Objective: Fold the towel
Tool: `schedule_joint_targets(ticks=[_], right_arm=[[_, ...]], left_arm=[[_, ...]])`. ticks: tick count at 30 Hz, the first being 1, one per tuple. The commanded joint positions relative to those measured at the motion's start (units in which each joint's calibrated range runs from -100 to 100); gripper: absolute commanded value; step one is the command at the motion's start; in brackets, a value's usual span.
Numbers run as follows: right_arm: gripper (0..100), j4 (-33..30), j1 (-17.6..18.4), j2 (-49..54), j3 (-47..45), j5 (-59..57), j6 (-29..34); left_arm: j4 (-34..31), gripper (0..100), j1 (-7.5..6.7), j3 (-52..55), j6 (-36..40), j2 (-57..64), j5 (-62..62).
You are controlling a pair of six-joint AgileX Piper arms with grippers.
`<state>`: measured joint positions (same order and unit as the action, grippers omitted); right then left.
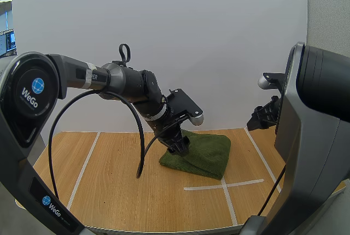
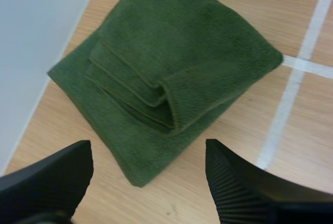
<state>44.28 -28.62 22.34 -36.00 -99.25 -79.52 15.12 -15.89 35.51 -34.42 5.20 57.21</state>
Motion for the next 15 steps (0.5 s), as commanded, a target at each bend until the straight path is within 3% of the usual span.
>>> schedule_joint_targets(ticks=[1, 8, 15], right_arm=[[100, -1.0, -0.3, 0.6, -0.1, -0.7, 0.1], [100, -0.8, -0.3, 0.6, -0.1, -0.7, 0.1], [100, -0.8, -0.3, 0.6, -0.1, -0.7, 0.1]], left_arm=[[-0.3, 100, -0.99, 0.1, -4.4, -0.2, -8.7], [1.7, 99, -4.14, 0.1, -17.0, -0.2, -5.4], [3.2, 99, -4.52, 0.1, -24.5, -3.3, -4.1]])
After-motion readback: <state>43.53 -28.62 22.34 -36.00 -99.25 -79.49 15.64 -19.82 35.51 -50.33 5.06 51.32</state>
